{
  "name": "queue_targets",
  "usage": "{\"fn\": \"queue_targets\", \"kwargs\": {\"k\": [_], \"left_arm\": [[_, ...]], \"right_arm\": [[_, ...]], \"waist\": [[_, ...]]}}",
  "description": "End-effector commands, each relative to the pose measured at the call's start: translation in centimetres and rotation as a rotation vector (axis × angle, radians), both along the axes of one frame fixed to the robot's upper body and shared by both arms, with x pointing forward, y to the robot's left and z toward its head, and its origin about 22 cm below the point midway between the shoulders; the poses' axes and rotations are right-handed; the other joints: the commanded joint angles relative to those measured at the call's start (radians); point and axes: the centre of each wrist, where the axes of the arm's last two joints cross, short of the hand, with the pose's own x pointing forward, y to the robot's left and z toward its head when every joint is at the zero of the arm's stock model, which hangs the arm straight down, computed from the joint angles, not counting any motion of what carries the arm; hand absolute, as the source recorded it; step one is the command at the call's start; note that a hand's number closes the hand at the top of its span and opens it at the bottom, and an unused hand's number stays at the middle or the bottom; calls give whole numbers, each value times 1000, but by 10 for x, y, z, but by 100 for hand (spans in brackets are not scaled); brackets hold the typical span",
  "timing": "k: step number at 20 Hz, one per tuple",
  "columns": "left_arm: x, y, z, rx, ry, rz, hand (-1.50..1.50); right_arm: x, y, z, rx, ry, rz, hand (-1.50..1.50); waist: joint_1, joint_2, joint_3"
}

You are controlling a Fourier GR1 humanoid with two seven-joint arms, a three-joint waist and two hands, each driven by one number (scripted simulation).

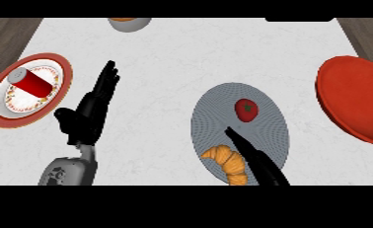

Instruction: Pick the croissant from the placemat and place it in the bowl

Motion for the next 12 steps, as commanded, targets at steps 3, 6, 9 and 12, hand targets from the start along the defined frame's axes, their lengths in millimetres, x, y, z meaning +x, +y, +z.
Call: {"fn": "queue_targets", "kwargs": {"k": [3,6,9,12], "left_arm": [[3,-18,4,-1,-6,-2,0],[6,-1,0,5,-3,2,0],[8,5,-3,12,-2,-4,0],[-4,19,0,-6,8,10,0]], "right_arm": [[21,11,-8,-5,40,30,-150],[10,12,-27,-58,-19,186,150],[-6,14,-21,-103,-76,244,150],[-8,19,-18,-111,-77,260,150]], "waist": [[0,0,0],[2,1,0],[-2,0,0],[0,-1,0]]}}
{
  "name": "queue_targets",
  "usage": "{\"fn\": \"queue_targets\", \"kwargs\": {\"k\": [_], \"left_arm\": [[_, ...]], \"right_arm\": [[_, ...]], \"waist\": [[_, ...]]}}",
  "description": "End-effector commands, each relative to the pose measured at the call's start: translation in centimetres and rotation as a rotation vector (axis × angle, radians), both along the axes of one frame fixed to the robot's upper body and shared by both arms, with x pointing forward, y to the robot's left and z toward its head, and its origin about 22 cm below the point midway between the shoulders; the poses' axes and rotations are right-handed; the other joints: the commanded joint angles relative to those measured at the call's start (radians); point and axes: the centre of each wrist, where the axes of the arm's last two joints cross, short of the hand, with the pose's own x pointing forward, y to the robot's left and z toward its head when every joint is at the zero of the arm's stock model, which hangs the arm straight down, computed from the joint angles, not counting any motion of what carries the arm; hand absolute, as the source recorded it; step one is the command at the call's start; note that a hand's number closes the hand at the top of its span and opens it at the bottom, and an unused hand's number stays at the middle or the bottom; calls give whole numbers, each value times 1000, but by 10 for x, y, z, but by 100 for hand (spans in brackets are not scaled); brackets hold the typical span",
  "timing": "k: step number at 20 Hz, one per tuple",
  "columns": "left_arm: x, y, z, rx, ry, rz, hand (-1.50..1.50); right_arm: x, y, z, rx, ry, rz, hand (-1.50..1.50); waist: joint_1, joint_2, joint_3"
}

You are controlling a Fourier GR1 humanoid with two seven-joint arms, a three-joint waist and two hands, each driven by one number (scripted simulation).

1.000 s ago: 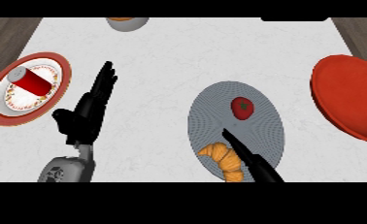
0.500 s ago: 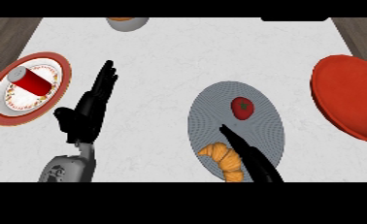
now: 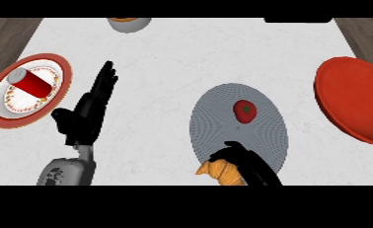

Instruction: Pick the croissant from the placemat and place it in the bowl

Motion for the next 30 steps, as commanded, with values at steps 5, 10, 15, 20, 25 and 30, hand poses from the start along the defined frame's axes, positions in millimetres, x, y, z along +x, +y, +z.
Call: {"fn": "queue_targets", "kwargs": {"k": [5,10,15,20,25,30], "left_arm": [[4,-16,-5,-5,0,-4,0],[2,8,4,5,-8,41,0],[0,11,4,1,3,35,0],[-8,5,-6,-8,7,49,0],[-6,13,-9,6,20,62,0],[-12,20,-8,11,9,74,0]], "right_arm": [[-15,15,-28,48,35,79,150],[-51,-146,13,106,96,313,150],[-53,-216,59,309,-24,452,150],[-59,-250,99,418,-206,457,150],[-51,-269,147,426,-379,420,150],[-55,-293,195,388,-449,330,150]], "waist": [[1,8,7],[-34,1,9],[-47,-2,9],[-61,-8,7],[-74,-7,6],[-65,-8,5]]}}
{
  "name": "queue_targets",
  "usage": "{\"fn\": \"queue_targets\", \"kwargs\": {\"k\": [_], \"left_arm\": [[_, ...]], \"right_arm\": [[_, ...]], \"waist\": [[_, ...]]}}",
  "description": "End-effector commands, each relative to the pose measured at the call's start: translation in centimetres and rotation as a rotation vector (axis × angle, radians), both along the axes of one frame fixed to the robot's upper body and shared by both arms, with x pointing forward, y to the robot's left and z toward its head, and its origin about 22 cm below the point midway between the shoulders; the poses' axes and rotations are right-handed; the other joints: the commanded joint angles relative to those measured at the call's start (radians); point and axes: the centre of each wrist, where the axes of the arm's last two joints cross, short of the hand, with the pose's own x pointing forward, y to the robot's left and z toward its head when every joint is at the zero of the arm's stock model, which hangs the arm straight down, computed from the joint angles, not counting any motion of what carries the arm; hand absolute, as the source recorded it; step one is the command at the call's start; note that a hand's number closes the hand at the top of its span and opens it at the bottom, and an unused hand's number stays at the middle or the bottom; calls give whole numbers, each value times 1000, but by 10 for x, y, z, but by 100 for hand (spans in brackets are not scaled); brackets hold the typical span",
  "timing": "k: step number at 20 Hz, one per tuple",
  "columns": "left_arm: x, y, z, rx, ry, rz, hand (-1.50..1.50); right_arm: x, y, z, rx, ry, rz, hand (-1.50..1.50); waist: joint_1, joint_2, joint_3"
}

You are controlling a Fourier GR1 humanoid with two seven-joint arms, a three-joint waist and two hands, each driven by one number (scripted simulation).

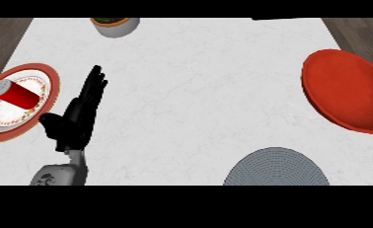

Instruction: Pick the croissant from the placemat and place it in the bowl

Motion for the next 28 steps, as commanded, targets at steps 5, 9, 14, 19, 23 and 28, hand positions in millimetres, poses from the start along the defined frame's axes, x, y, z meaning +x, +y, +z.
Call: {"fn": "queue_targets", "kwargs": {"k": [5,9,14,19,23,28], "left_arm": [[5,-3,9,12,-5,-16,0],[6,-12,-9,-5,4,-48,0],[6,-17,-4,2,-1,-62,0],[10,-22,19,-8,-26,-69,0],[10,-24,19,0,-40,-95,0],[18,-39,15,-14,-21,-129,0]], "right_arm": [[2,-28,73,121,-110,77,150],[11,-34,100,128,-93,24,150],[25,-43,129,122,-98,-63,150],[42,-38,129,-30,-180,-205,150],[67,-35,125,-152,-291,-310,150],[99,-28,83,-202,-262,-341,150]], "waist": [[18,6,-1],[36,13,-1],[68,17,0],[76,17,1],[112,24,2],[113,26,2]]}}
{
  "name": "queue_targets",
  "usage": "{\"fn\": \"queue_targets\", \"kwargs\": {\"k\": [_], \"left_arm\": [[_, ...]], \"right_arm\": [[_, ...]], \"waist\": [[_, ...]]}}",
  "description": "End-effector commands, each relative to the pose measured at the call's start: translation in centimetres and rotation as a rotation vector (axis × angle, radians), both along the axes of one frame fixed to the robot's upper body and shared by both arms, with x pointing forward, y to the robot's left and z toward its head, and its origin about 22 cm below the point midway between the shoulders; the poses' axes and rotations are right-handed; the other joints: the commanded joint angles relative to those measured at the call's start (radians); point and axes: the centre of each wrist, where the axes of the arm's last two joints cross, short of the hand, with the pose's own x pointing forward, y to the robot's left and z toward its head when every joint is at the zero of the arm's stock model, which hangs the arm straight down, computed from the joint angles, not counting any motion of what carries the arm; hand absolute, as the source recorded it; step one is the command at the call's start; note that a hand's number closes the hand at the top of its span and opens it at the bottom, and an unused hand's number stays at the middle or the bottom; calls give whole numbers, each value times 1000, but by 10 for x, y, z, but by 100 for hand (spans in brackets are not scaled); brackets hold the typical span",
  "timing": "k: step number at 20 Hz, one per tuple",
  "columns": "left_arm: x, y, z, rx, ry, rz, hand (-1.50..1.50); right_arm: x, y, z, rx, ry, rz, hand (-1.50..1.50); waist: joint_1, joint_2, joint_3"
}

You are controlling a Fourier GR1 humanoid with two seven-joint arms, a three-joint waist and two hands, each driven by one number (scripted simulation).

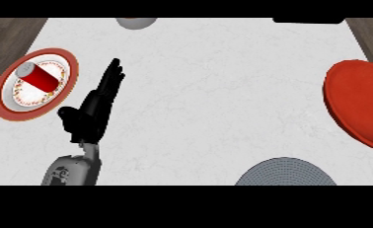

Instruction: Pick the croissant from the placemat and place it in the bowl

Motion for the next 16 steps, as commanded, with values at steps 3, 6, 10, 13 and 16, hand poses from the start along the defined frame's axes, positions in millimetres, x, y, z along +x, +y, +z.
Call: {"fn": "queue_targets", "kwargs": {"k": [3,6,10,13,16], "left_arm": [[4,-14,1,19,-6,-21,0],[6,-1,8,2,-2,-5,0],[14,-1,-14,8,-2,-7,0],[11,6,-2,-3,1,-30,0],[13,10,-12,4,11,-22,0]], "right_arm": [[46,-5,-40,-27,16,-63,150],[68,1,-60,-64,2,-79,150],[90,-7,-88,-86,27,-91,150],[87,-28,-103,-114,107,-95,150],[95,-24,-112,-56,255,-97,150]], "waist": [[22,5,1],[14,2,1],[12,7,1],[27,11,3],[13,9,1]]}}
